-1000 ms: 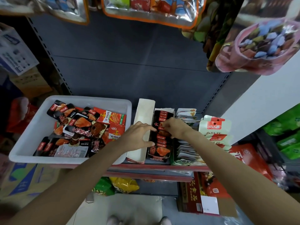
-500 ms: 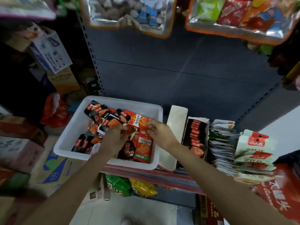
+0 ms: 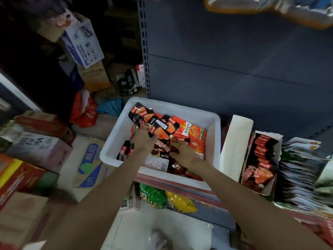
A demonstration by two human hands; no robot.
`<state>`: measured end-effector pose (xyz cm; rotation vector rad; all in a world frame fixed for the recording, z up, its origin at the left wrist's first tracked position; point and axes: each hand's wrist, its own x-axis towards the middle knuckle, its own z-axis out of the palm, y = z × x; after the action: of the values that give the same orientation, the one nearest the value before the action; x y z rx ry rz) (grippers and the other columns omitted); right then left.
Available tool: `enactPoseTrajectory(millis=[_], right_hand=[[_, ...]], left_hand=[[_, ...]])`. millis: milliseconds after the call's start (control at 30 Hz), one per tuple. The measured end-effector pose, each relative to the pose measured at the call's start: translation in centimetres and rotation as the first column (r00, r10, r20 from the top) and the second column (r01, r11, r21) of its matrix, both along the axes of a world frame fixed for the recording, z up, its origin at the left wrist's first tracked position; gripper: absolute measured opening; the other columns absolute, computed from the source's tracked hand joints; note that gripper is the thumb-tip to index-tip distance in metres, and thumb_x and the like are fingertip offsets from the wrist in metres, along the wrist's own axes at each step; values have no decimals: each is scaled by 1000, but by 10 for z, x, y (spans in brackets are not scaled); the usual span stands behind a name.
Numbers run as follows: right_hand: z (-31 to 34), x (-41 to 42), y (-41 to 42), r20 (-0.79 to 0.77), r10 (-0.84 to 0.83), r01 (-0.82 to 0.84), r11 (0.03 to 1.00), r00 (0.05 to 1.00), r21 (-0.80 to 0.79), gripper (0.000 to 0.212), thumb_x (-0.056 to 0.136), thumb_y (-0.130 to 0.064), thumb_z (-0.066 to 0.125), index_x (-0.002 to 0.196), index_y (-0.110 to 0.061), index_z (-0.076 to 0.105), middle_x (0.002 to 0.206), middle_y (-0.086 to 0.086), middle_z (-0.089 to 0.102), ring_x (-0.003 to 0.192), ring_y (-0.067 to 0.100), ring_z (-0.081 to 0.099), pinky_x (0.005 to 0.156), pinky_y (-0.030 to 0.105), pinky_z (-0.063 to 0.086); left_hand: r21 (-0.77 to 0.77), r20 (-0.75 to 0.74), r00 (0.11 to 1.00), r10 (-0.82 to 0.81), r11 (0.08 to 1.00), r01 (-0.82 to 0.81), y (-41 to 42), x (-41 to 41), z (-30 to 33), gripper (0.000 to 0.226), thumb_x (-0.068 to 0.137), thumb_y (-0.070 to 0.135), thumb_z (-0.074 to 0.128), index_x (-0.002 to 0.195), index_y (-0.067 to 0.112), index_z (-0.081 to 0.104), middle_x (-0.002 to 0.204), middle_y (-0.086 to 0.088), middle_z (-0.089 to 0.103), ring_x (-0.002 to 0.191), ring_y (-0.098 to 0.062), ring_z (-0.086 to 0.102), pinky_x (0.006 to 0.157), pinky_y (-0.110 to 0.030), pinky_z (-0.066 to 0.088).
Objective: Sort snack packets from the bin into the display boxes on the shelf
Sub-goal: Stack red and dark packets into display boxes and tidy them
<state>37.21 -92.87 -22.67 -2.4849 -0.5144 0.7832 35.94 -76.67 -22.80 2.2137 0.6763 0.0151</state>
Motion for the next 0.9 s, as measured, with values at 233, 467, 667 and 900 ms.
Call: enactPoseTrajectory(millis=[233, 467, 667, 900], right_hand=[[49, 0, -26, 99, -282, 217, 880, 954, 423, 65, 91, -22, 60, 146, -22, 26, 143, 1, 43, 132, 16, 40, 110, 32, 33], [100, 6, -105, 20, -451, 337, 695, 892, 636, 18, 87, -12, 66, 77, -27, 62, 69, -14, 67, 69, 4, 64, 69, 28, 52], [107, 11, -205, 333, -697, 477, 693, 636, 540, 27, 89, -18, 63, 66, -11, 50, 54, -2, 46, 51, 15, 42, 54, 32, 34], [119, 5, -260, 413, -769, 514, 635, 487, 576, 52, 90, -21, 63, 55, -21, 24, 48, -9, 27, 47, 7, 22, 44, 18, 27]], left_hand=[[-58, 287, 913, -290, 946, 319, -30, -6, 50, 18, 91, 9, 56, 107, 5, 64, 93, -6, 65, 84, -13, 56, 72, -20, 41], [-291, 400, 866, -300, 855, 430, -105, 11, 96, 13, 88, 5, 63, 101, 2, 61, 76, 8, 57, 63, 8, 56, 65, -5, 42], [-22, 236, 841, -487, 862, 506, -189, 31, 73, 30, 81, 13, 71, 106, 2, 59, 99, -10, 65, 92, -25, 62, 81, -24, 44], [469, -201, 397, -896, 268, 842, -254, 32, 59, 89, 75, 55, 68, 146, 17, 30, 147, -1, 36, 134, -20, 28, 108, -33, 22]])
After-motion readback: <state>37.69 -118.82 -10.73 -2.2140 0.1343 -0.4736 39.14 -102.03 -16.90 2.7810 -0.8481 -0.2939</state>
